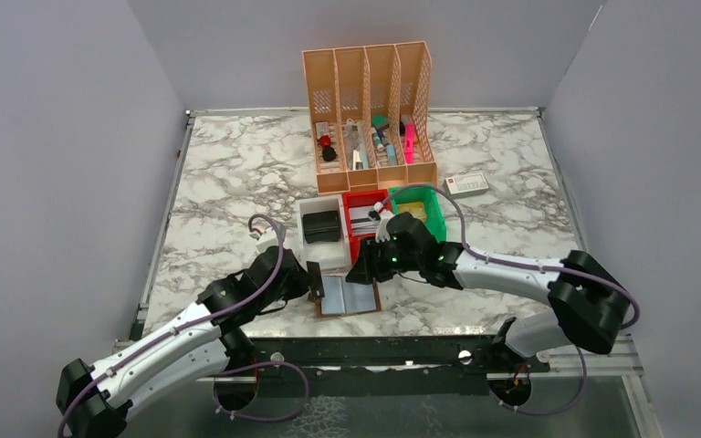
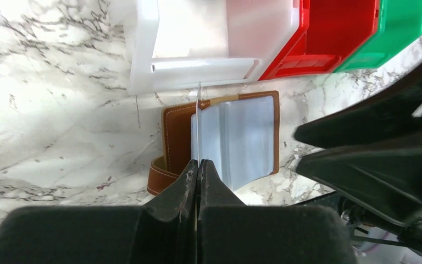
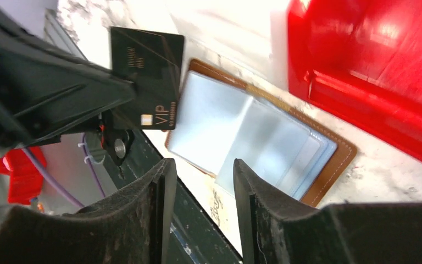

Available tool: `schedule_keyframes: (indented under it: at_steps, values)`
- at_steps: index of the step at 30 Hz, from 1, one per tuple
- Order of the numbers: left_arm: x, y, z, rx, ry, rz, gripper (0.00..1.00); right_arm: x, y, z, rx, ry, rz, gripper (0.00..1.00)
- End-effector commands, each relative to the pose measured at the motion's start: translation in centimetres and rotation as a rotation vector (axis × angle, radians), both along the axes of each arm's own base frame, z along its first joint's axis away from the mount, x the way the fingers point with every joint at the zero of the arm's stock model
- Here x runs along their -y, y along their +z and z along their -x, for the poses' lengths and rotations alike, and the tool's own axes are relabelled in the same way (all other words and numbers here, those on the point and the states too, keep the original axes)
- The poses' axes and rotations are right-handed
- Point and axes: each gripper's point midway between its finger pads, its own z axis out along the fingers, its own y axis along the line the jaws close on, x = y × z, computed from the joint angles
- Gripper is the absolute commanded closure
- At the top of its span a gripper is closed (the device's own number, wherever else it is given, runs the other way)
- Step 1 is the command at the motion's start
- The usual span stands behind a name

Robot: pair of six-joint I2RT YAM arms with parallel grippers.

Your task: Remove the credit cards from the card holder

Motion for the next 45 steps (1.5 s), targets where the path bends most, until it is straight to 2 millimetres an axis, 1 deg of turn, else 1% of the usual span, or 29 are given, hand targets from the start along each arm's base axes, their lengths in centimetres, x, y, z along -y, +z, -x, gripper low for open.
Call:
schedule_keyframes:
  at_steps: [1, 4, 6, 9, 13, 16, 18, 23, 28, 31, 34, 36, 42, 45]
  values:
    - [-0.4, 2.3, -1.5, 0.087, -0.026, -0.085, 1.0, 0.9, 2.9, -1.9, 0.129, -0.067, -0.01, 0.49]
    - [0.3, 3.8, -2.1, 0.122, -0.084, -0.11, 1.0, 1.2, 3.6, -2.2, 0.141, -0.103, -0.025, 0.44]
    - [1.0, 4.8, -2.4, 0.143, -0.131, -0.092, 1.0, 1.3, 3.7, -2.4, 0.138, -0.125, -0.042, 0.4]
    - [1.8, 5.7, -2.6, 0.163, -0.187, -0.029, 1.0, 1.2, 3.7, -2.4, 0.114, -0.133, -0.066, 0.39]
    - [2.7, 6.3, -2.7, 0.176, -0.25, 0.107, 1.0, 0.7, 3.6, -2.3, 0.07, -0.117, -0.106, 0.38]
    - [3.7, 6.9, -2.4, 0.18, -0.318, 0.235, 1.0, 0.5, 4.0, -2.0, 0.03, -0.098, -0.182, 0.38]
    - [4.5, 7.7, -1.9, 0.196, -0.375, 0.329, 1.0, 0.6, 4.4, -1.8, 0.011, -0.084, -0.239, 0.38]
    - [6.1, 9.5, -0.6, 0.224, -0.463, 0.528, 1.0, 0.4, 6.5, -1.6, 0.012, -0.04, -0.365, 0.37]
    - [6.7, 10.0, 0.0, 0.233, -0.503, 0.594, 1.0, 0.0, 7.6, -1.1, -0.001, 0.005, -0.441, 0.37]
    - [6.8, 10.2, 0.2, 0.237, -0.529, 0.594, 1.0, -0.1, 8.2, -0.9, -0.007, 0.028, -0.484, 0.42]
    - [6.8, 10.7, 0.2, 0.255, -0.53, 0.597, 1.0, -0.2, 8.5, -0.7, -0.025, 0.046, -0.506, 0.51]
    - [6.6, 10.8, 0.1, 0.264, -0.514, 0.599, 1.0, -0.3, 8.8, -0.4, -0.034, 0.056, -0.528, 0.54]
    - [6.3, 10.6, -0.4, 0.272, -0.468, 0.595, 1.0, -0.1, 8.7, 0.0, -0.046, 0.065, -0.543, 0.56]
    - [6.3, 10.6, -0.5, 0.272, -0.461, 0.597, 1.0, 0.0, 8.8, 0.2, -0.048, 0.072, -0.552, 0.61]
